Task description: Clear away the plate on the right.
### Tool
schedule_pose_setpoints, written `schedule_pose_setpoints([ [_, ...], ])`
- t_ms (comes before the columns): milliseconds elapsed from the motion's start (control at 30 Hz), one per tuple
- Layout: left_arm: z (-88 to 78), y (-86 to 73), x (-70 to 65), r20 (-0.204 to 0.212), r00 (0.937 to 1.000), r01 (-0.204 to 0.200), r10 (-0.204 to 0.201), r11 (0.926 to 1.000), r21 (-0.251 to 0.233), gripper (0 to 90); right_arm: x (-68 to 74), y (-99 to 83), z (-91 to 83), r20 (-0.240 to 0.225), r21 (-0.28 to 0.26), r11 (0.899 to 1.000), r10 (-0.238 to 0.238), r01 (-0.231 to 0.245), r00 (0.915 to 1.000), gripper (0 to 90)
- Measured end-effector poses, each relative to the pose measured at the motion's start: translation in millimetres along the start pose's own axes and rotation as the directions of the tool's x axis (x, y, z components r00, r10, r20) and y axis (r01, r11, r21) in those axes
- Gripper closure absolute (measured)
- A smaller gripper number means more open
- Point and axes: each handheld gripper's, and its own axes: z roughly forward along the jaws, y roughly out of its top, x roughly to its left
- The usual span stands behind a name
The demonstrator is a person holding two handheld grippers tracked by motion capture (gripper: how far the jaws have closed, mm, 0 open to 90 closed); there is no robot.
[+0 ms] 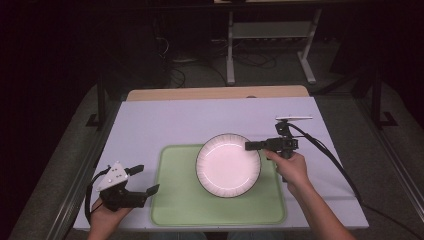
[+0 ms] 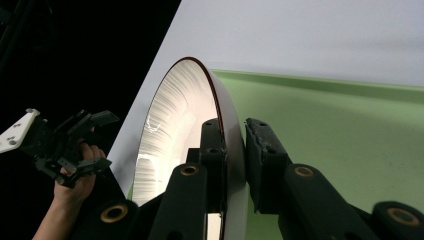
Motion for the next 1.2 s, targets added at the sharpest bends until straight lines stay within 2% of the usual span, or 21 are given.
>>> schedule_pose_setpoints([
  [200,-0.1,-0.1,0.0,0.001,1.0,0.0,0.0,1.0,0.0,14.9,-2.7,-4.4,16.8,-0.011,0.009,1.0,0.018,-0.017,0.9998,77.3],
  [567,-0.3,-0.3,0.2,0.003,1.0,0.002,-0.002,1.0,-0.001,14.9,-8.3,-12.7,38.4,0.002,0.016,0.999,0.037,-0.037,0.9993,76.8],
  [1200,0.1,-0.5,0.6,0.004,1.0,0.001,-0.001,1.0,0.001,14.9,-13.8,-22.6,58.1,0.011,0.019,0.998,0.056,-0.057,0.9983,77.2],
])
